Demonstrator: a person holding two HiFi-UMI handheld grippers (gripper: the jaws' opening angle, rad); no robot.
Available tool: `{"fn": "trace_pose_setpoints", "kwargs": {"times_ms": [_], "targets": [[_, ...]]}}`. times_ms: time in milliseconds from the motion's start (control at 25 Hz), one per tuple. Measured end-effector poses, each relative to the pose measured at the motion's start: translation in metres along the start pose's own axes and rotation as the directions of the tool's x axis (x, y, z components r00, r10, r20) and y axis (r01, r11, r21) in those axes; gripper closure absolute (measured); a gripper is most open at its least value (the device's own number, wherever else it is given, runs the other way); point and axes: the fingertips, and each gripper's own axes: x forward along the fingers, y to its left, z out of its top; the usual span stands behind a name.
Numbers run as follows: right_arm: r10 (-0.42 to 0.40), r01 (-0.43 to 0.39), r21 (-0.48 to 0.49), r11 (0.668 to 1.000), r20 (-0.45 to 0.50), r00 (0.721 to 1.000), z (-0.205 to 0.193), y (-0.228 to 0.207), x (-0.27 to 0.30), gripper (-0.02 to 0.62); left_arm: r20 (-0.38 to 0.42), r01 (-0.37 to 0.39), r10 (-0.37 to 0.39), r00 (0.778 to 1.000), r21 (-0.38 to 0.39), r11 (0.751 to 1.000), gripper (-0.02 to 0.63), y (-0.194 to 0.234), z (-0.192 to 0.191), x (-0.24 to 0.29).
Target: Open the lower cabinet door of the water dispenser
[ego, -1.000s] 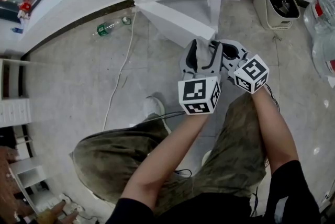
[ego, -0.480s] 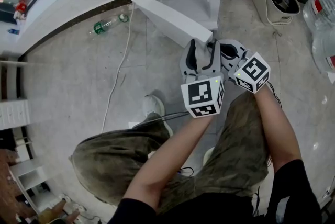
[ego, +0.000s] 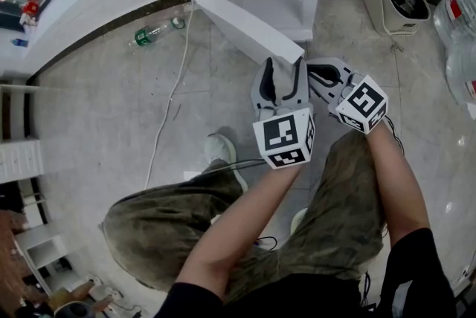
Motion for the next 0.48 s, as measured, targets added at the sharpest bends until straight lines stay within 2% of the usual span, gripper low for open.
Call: {"fn": "trace_pose_setpoints", "kwargs": {"times_ms": [160, 240, 280, 360, 480], "targets": [[-0.014, 0.014, 0.002, 1.000, -0.019, 1.000, -0.005, -0.007, -0.002, 0.584, -0.004, 0.002, -0.002, 1.000, 0.004, 1.000, 0.368, -0.001, -0.001, 0.000], [-0.055, 0.055, 0.023, 0.998, -0.019, 0.998, -0.007, -0.019, -0.008, 0.512, -0.003, 0.000, 0.000, 1.000, 0.005, 1.000, 0.387, -0.003, -0.001, 0.000], [-0.066, 0.066, 0.044, 0.997, -0.010, 0.998, -0.007, -0.024, -0.010, 0.511, -0.004, 0.000, 0.000, 1.000, 0.003, 1.000, 0.390, -0.004, 0.000, -0.001], [-0.055, 0.053, 0.074, 0.996, 0.016, 0.998, -0.004, -0.025, -0.009, 0.503, -0.005, -0.002, 0.002, 1.000, 0.003, 1.000, 0.390, -0.003, 0.000, -0.001], [0.001, -0.002, 0.052, 0.999, 0.021, 1.000, -0.002, -0.015, -0.001, 0.476, -0.004, -0.009, 0.009, 1.000, 0.016, 1.000, 0.390, -0.003, -0.001, -0.002]]}}
